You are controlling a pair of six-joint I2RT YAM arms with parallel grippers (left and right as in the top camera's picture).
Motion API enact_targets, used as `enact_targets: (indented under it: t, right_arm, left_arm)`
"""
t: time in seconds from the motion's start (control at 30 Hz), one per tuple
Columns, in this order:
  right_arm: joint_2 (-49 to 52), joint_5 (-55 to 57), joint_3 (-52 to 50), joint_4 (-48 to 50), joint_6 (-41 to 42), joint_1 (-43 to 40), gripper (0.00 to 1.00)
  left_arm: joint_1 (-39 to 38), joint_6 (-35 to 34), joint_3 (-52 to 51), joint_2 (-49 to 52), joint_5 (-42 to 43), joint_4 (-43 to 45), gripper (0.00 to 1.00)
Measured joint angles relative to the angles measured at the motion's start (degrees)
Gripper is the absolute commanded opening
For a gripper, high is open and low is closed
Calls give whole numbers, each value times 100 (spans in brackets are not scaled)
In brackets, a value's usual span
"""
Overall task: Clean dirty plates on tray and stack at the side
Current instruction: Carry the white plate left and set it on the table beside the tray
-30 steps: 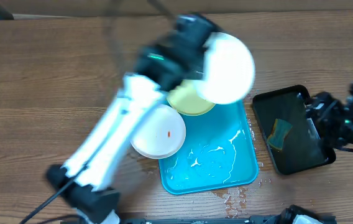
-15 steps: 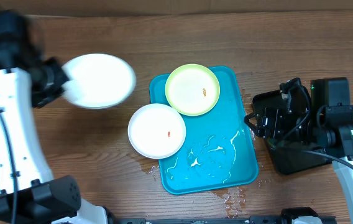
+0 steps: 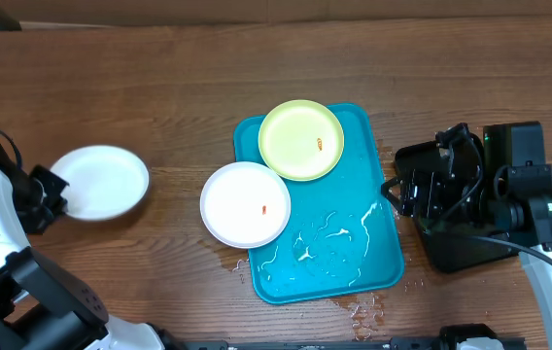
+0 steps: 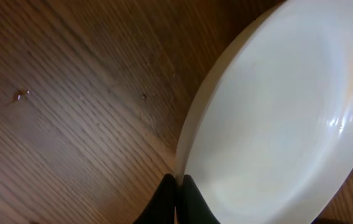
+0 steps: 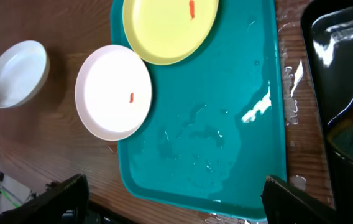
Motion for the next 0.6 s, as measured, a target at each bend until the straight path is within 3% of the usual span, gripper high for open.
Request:
enact_targets:
  t: [0.17,0.23,0.27,0.3,0.33,0.5,0.6]
  right_arm:
    - [9,4,0,-101,-2,0,91]
    - [33,9,0,-136,-7,0,91]
    - [44,7,0,-142,-4,0,91]
    - [87,7,0,-142,-2,0,91]
    - [122,7,0,-146,0,0,91]
    - [308,9,0,-144,-2,22,90]
    - [339,59,0,-85,2,22,82]
  left_arm:
    - [127,131,-286,-2,-321,516,5]
    - [127,138,-295,-2,-409,542,16]
    - [127,160,-295,-2,-424,549,33]
    - [127,162,-295,-2,-455,560,58]
    - [127,192,-295,-2,-470,560,74]
    - [127,195,-295,-2,-385,409,78]
    - [127,197,-282,-4,-109,162,75]
